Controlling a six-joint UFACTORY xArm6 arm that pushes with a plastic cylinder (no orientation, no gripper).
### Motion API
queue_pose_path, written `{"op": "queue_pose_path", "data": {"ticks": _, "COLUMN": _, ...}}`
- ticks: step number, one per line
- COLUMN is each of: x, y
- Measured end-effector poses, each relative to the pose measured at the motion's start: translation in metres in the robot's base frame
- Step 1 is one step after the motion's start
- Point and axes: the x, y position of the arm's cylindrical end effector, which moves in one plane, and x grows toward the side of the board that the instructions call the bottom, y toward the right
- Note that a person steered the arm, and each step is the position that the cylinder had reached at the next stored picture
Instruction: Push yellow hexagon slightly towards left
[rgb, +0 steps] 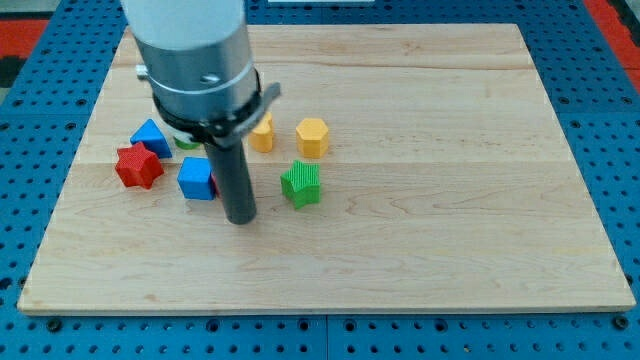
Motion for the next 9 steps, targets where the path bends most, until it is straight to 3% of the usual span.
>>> {"op": "queue_pose_path", "data": {"ticks": 4, "x": -0.016, "y": 0.088}}
{"op": "queue_pose_path", "data": {"ticks": 5, "x": -0.051, "y": 0.143}}
{"op": "queue_pose_path", "data": {"ticks": 8, "x": -0.129, "y": 0.106}}
{"op": "queue_pose_path", "data": {"ticks": 9, "x": -0.135, "y": 0.093}}
